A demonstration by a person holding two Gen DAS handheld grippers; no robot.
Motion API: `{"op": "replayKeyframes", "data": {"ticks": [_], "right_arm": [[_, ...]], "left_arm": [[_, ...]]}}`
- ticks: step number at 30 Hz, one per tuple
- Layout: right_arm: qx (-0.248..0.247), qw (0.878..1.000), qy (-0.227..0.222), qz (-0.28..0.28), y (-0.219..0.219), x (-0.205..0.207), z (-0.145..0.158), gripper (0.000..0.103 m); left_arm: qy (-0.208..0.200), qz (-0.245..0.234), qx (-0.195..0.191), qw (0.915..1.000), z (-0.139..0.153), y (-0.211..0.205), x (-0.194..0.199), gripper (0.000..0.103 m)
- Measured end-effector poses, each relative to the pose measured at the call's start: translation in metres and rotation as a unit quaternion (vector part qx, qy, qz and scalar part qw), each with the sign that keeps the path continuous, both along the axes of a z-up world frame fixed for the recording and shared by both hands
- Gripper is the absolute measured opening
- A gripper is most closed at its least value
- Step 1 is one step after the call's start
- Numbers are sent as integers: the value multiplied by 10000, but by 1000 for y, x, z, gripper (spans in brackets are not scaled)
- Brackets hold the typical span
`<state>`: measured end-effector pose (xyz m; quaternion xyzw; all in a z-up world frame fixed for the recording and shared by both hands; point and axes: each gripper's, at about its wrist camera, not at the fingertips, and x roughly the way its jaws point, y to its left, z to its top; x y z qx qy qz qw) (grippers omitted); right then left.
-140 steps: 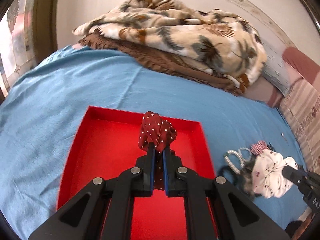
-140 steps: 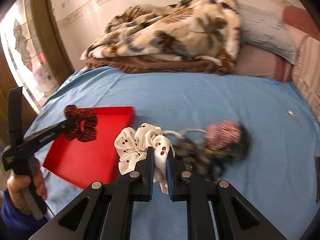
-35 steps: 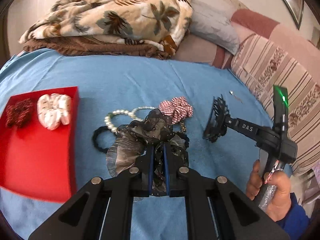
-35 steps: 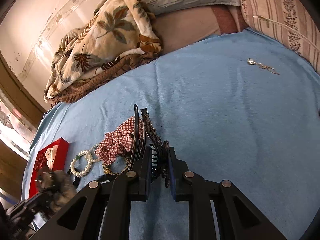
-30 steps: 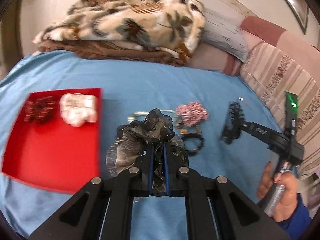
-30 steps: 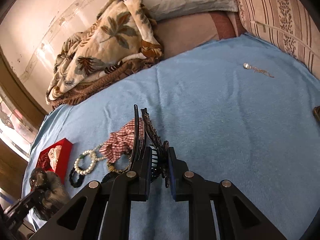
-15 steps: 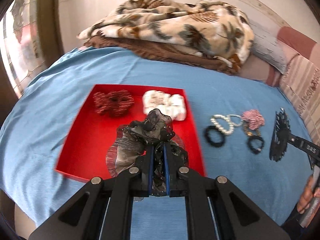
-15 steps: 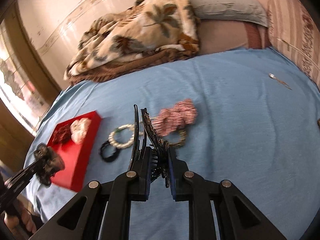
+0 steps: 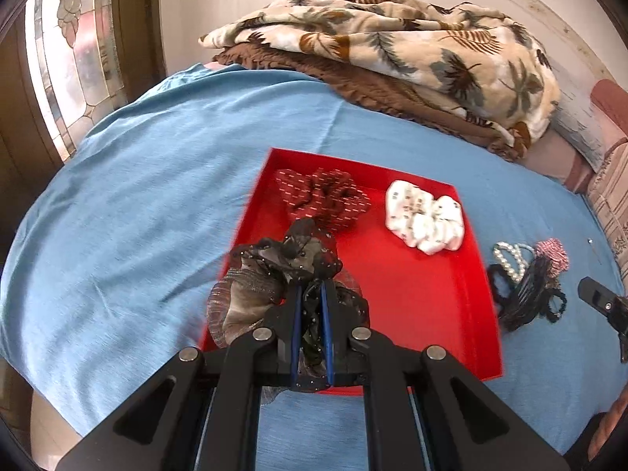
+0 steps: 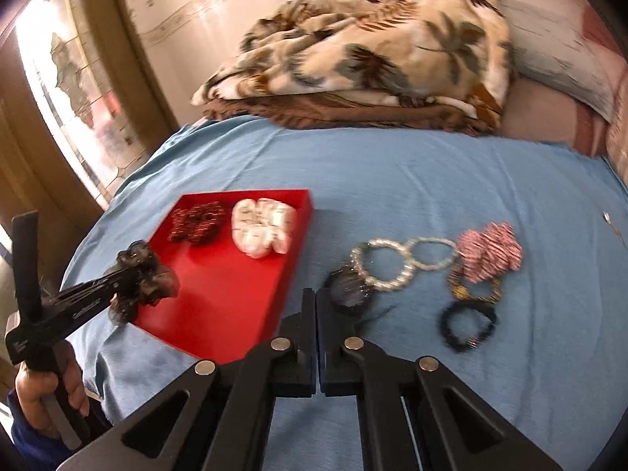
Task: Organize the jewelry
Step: 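Lower the grey scrunchie into the red tray and open the left tool while the right tool carries the clip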
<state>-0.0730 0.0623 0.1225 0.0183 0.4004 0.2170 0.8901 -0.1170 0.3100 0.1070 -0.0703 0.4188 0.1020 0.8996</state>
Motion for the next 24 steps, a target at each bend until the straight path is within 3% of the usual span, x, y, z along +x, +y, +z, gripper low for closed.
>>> {"op": "replayKeyframes", "data": {"ticks": [6,9,12,14,17,20,24], "right_arm": [[102,9999,17,39,6,1,6,2],[-138,9996,178,-167,-4,10,-8,3],[-211,9976,348,-552,-26,18,-24,18],[-78,9951,549,-815,-46,23,-36,41],[228,9900,899,-1066,-68,28,-51,45],[542,9849,1107,-1215,-79,33,-61,58],[605,9840,1247,-1117,-74,34,-70,58]], "left_arm": [[-19,182,-425,9989,-9,26,-4,9],[-14,234,-621,9978,-12,34,-7,9],[-32,227,-720,9971,-14,37,-9,9],[-12,212,-753,9969,-17,37,-8,9],[60,184,-826,9964,-23,35,-5,9],[-26,55,-1036,9946,-23,33,-4,9],[-160,-235,-1161,9928,-21,22,-6,9]]}}
